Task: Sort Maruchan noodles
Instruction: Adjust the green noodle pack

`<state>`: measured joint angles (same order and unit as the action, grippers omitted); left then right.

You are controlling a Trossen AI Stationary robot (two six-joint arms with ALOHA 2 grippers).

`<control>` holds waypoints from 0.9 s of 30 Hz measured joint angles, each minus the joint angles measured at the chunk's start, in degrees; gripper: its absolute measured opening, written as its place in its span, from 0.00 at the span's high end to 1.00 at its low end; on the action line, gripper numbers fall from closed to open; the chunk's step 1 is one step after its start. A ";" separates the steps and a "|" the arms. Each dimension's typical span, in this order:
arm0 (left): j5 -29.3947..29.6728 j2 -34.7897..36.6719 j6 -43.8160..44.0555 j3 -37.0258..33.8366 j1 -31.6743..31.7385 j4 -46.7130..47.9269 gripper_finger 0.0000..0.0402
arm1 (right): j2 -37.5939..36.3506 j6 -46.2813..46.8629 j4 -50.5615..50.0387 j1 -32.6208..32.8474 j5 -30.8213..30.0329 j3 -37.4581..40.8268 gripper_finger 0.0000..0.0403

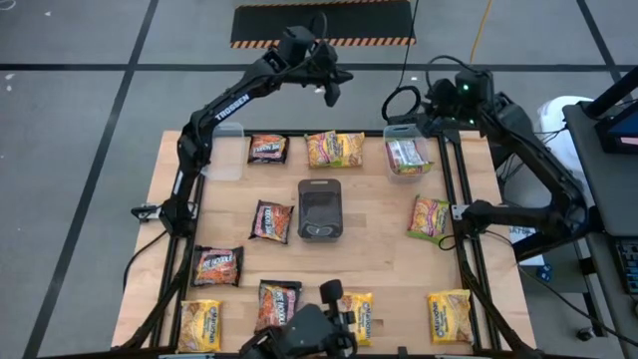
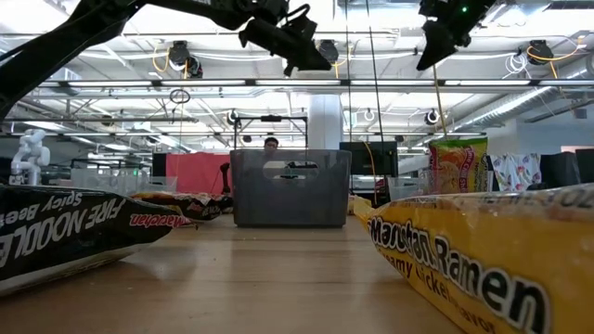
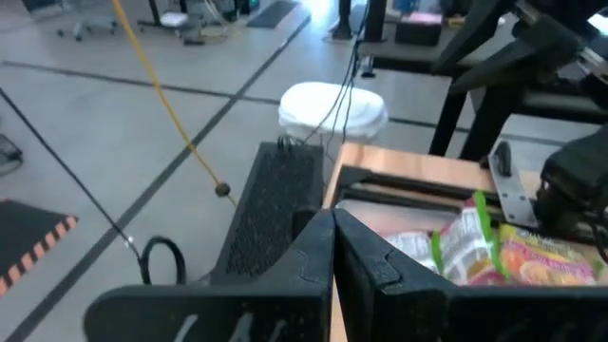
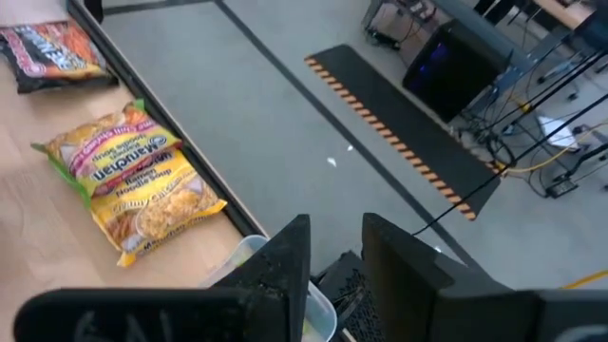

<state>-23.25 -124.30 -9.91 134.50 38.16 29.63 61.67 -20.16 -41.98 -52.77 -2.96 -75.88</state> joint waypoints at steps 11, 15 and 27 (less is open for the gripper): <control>1.35 -6.44 5.76 -0.03 -2.72 -17.64 0.99 | -3.90 -0.07 2.57 0.00 0.04 0.00 0.77; 0.65 -9.02 9.36 -0.02 -3.40 -26.32 0.99 | -4.56 -0.02 3.29 0.00 0.04 -0.02 0.77; -1.31 -15.29 9.86 -0.04 -6.02 -24.35 0.99 | -4.64 0.70 3.57 0.00 0.04 -0.02 0.77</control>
<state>-24.56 -139.59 -0.05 134.45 32.13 5.28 57.04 -19.46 -38.41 -52.77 -2.92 -75.90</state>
